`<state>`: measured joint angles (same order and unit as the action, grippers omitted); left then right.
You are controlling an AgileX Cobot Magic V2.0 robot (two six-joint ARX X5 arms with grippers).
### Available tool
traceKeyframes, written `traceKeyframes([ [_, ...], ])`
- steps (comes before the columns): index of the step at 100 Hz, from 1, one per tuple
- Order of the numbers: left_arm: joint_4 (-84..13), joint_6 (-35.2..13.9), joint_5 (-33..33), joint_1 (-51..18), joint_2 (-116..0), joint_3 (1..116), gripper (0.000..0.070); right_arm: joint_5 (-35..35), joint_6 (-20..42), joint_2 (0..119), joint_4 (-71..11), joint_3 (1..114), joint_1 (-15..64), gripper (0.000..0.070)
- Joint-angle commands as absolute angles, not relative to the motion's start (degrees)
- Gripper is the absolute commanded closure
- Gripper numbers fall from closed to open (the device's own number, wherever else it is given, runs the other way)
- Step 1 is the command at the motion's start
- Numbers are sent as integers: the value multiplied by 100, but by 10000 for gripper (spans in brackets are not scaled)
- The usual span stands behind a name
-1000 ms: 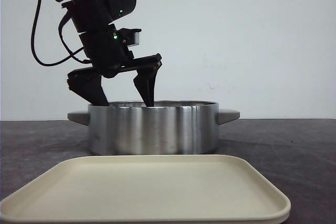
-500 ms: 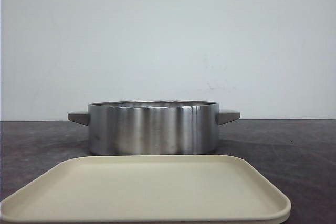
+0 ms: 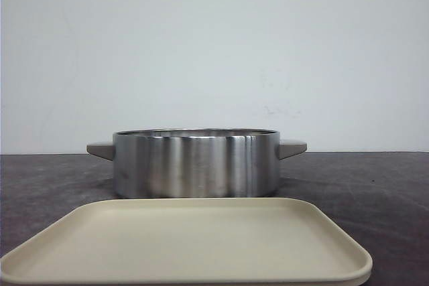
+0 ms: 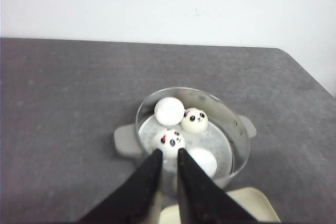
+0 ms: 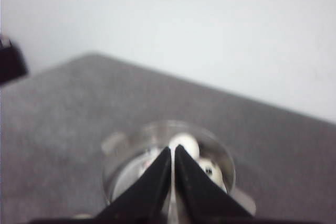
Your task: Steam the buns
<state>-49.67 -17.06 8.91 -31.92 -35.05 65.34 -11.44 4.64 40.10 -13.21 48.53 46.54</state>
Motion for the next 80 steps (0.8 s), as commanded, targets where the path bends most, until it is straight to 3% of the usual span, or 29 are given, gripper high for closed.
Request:
traceKeyframes([
  [1,-5035,-1756,910,-3232,-3535,6569,700,-1146,405,4032,-1203,4952,4718,693],
  [64,-5142,-1743,908,-3232,-3330,6584,700,-1164,405,3990,-1186,4952,4703,693],
  [80,-5142,-1743,908,-3232,-3330,6584,700,-838,405,3719,-1188,4897,4117,693],
])
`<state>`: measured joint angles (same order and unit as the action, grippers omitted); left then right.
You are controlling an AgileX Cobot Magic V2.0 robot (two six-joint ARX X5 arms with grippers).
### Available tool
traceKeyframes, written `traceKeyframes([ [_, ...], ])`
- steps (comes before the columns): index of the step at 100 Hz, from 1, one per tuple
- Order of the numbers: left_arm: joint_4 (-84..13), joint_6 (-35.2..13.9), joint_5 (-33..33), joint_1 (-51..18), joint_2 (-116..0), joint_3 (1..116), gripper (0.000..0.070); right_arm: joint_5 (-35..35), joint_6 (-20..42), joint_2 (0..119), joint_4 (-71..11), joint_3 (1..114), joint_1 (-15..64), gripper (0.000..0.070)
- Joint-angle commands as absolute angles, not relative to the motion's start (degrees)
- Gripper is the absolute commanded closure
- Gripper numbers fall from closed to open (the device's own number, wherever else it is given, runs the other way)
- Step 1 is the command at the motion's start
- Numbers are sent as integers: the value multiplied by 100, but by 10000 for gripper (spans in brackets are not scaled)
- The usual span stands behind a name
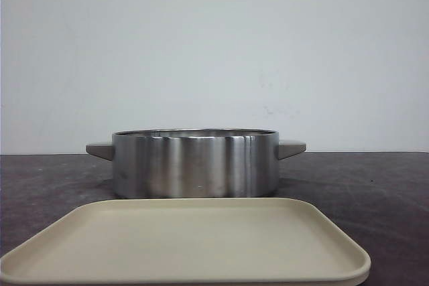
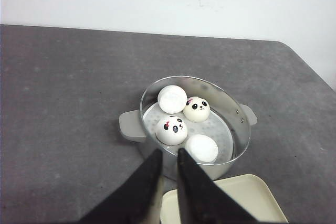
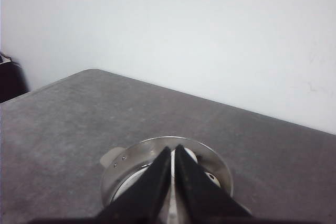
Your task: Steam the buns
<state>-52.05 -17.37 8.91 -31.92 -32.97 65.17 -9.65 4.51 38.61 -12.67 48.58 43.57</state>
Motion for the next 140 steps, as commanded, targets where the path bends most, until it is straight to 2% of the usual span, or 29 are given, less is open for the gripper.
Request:
traceKeyframes([
  [1,-5142,-1743,908,-3232,-3330,6584,700,-829,403,3686,-1188,4875,4051,693],
  [13,-5142,-1743,908,-3232,-3328,6584,700,-427,82,3177,-1017,4261,3114,693],
  [36,-5142,-1743,908,-3232,-3323,6584,700,110,58,1726,572,1750,1586,693],
  [46,-5142,-1743,908,-3232,-3319,6584,700,290,60,1004,582,943,1223,693],
  [54,-5142,-1743,908,-3232,-3321,6584,700,294,60,517,287,556,1035,693],
  [71,-5142,-1743,908,-3232,-3319,6584,700,283,62,16,-974,377,729,693],
  [85,-5142,-1743,908,-3232,-3319,6584,700,301,32,21,-1509,373,502,693],
  [140,-5142,-1743,908,-3232,-3319,6584,700,301,-64,21,-1085,104,329,693],
])
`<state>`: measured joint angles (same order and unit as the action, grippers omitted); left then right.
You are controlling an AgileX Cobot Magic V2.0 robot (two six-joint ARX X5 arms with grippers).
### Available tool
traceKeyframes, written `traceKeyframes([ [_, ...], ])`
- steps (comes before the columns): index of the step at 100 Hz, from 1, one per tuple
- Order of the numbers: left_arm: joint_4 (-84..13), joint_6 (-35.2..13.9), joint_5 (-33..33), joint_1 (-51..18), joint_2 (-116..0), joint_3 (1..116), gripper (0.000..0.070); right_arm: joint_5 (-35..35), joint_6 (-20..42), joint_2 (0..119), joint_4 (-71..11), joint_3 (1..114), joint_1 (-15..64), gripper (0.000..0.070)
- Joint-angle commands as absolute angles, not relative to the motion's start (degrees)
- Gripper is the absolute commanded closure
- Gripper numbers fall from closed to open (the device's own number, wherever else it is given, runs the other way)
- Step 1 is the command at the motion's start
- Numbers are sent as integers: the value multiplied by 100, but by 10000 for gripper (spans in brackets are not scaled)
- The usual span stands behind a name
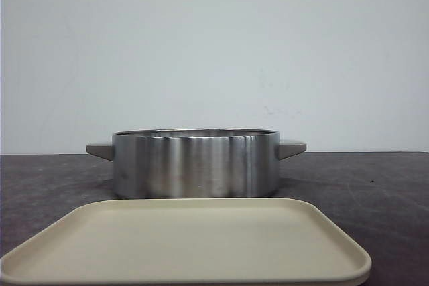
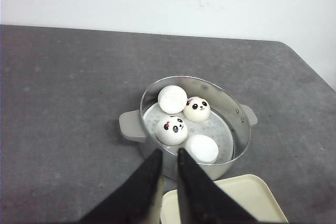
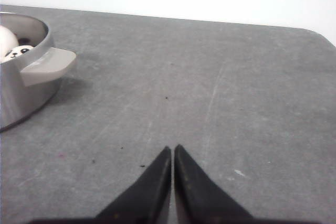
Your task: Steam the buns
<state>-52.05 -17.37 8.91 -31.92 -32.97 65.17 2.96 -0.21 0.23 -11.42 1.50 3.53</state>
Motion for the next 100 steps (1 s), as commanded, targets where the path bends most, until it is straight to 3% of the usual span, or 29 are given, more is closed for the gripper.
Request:
traceKeyframes([
  [1,-5142,-1743,908,-3232,-3319,6584,700,303,-64,21,-1083,104,327,693],
  [100,-5142,-1743,908,-3232,-3319,6584,700,301,-47,21,-902,69,320,693],
])
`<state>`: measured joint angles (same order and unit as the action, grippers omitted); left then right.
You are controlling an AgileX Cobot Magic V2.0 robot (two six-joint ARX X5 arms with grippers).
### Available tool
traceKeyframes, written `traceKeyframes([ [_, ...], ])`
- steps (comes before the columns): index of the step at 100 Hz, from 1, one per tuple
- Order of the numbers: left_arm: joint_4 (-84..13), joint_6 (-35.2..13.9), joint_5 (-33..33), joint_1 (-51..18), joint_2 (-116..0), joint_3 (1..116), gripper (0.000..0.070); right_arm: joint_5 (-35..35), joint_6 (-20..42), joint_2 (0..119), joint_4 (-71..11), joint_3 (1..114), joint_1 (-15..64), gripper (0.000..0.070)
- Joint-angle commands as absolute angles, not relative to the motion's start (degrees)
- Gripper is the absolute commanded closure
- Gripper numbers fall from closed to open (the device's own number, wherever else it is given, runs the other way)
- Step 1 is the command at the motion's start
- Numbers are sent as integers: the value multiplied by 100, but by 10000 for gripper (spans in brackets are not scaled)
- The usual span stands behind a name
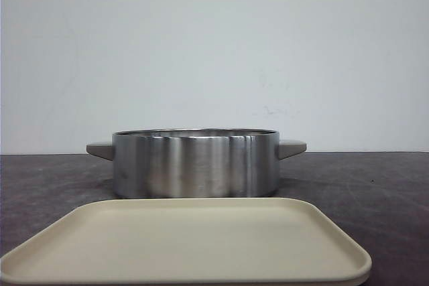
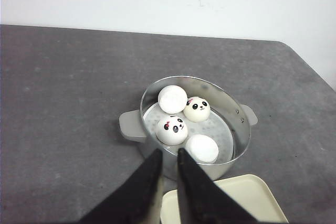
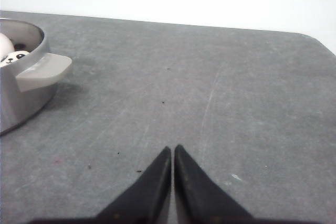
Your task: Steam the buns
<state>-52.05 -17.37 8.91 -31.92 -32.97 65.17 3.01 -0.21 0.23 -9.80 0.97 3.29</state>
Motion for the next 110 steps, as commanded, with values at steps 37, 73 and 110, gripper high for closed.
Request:
traceKeyframes([
  [37,-5096,-1236,908,-2871,-3251,6595,700,303,-49,21,-902,69,320,693],
  [73,-2198,-152,36,-1896,-2989,4838,700,301,-47,21,-902,69,320,693],
  [110,274,-545,-1715,-290,-1275,1463,700,301,-47,21,-902,69,320,693],
])
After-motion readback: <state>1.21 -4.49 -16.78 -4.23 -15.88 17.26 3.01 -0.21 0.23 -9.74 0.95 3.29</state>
